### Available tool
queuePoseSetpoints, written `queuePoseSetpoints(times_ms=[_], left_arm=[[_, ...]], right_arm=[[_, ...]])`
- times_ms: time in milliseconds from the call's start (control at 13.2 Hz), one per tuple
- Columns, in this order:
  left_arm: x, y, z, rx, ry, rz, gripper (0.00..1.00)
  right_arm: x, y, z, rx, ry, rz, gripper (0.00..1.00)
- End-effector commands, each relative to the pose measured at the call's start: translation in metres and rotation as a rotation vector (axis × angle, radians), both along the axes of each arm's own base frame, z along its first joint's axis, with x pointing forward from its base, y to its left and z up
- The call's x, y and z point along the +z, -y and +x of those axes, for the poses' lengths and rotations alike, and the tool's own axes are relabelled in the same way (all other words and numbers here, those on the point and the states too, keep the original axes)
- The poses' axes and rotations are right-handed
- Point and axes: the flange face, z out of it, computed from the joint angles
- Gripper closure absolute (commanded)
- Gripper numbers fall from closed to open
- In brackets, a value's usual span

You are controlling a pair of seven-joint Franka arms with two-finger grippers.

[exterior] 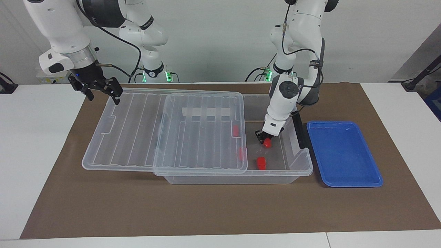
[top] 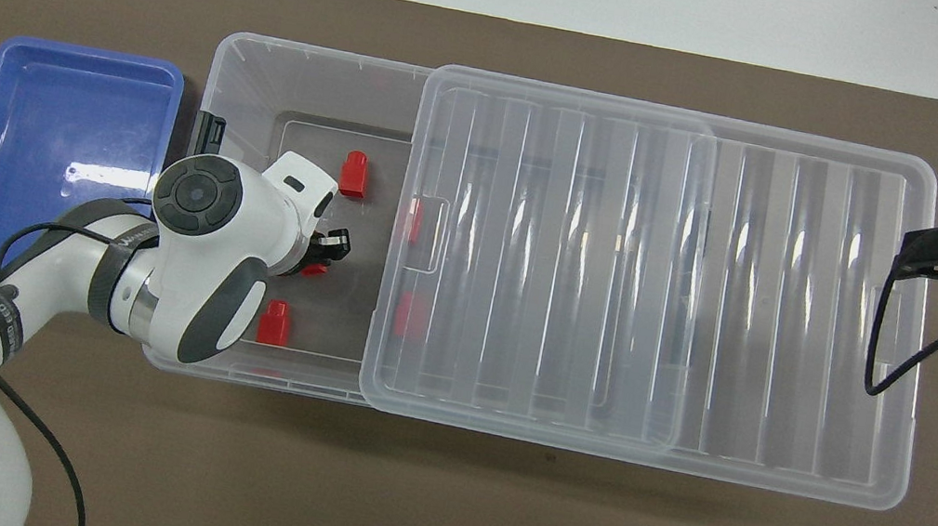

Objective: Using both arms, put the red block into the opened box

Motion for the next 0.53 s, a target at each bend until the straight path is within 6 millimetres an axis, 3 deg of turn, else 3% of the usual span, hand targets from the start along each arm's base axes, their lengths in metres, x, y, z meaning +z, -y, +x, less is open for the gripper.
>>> queuePoseSetpoints(times_ms=[0, 76, 152, 227, 455], left_arm=[[-0.004, 0.005, -0.005, -0.016, 0.006, 0.017, 0.45], [-0.001, 0.005, -0.003, -0.015, -0.002, 0.021, 0.45], [0.005, 0.007, 0.0, 0.004, -0.009, 0.023, 0.45], [0.012, 0.008, 0.003, 0.011, -0.023, 0.03, 0.44], [0.063, 0.01, 0.009, 0.009, -0.084, 0.064, 0.43]], right_arm=[[-0.001, 0.006, -0.007, -0.024, 0.017, 0.006, 0.12], [-0.001, 0.007, -0.007, -0.026, 0.017, 0.006, 0.43], [-0.003, 0.008, -0.005, -0.03, 0.03, 0.006, 0.93], [-0.006, 0.009, -0.006, -0.042, 0.045, 0.008, 1.0], [-0.025, 0.034, -0.014, -0.082, 0.077, 0.005, 1.0]])
